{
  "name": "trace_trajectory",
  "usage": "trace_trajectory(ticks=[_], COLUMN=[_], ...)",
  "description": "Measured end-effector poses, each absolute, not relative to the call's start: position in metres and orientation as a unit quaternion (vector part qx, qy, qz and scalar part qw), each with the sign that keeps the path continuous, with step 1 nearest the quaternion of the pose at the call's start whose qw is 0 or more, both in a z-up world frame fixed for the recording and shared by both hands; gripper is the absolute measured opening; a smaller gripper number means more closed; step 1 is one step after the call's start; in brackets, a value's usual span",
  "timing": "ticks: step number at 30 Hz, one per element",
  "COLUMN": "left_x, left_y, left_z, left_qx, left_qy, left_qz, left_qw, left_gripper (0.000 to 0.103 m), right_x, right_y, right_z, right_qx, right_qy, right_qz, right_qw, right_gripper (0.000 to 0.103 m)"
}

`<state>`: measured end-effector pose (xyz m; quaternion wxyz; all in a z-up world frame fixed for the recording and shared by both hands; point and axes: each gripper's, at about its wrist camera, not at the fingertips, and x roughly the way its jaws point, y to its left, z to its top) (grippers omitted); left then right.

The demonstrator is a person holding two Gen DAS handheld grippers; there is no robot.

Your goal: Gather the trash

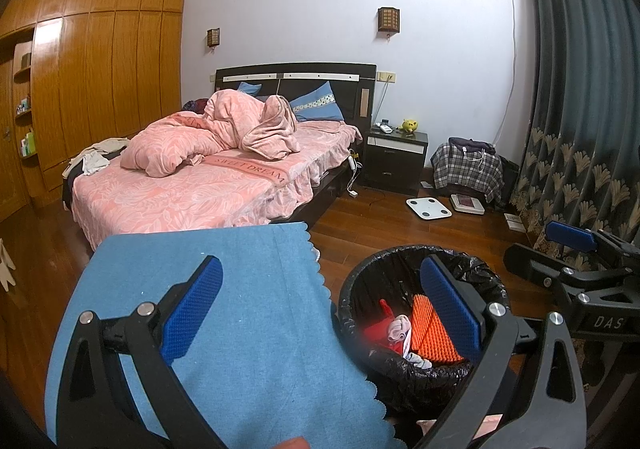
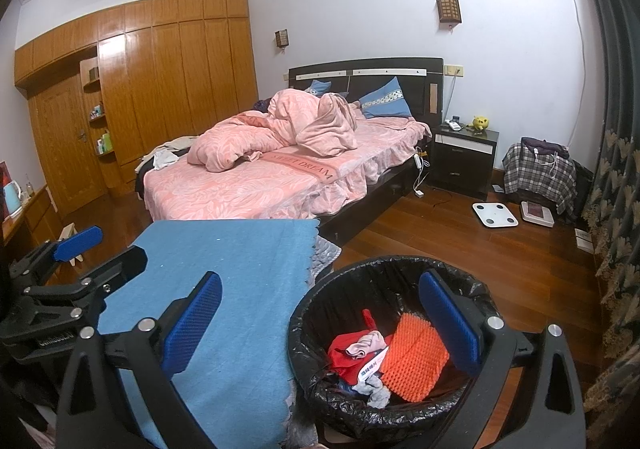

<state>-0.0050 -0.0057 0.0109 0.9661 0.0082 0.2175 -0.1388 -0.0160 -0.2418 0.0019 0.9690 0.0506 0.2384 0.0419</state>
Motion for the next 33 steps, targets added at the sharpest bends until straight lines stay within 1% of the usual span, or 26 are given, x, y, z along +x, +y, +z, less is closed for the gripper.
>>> trace_trajectory(ticks=[33], left_x=[-0.0079], left_y=[-0.0036], left_z=[0.0149], left_qx=[0.005], left_qy=[0.221], left_qz=[-0.139], left_qw=[0.965], left_gripper=[0.097], right_x=[-0.0151], right_y=[-0.2427], right_z=[0.0034], right_qx=[0.051], right_qy=[0.24], right_qz=[0.042], right_qw=[0.969], right_gripper=[0.097])
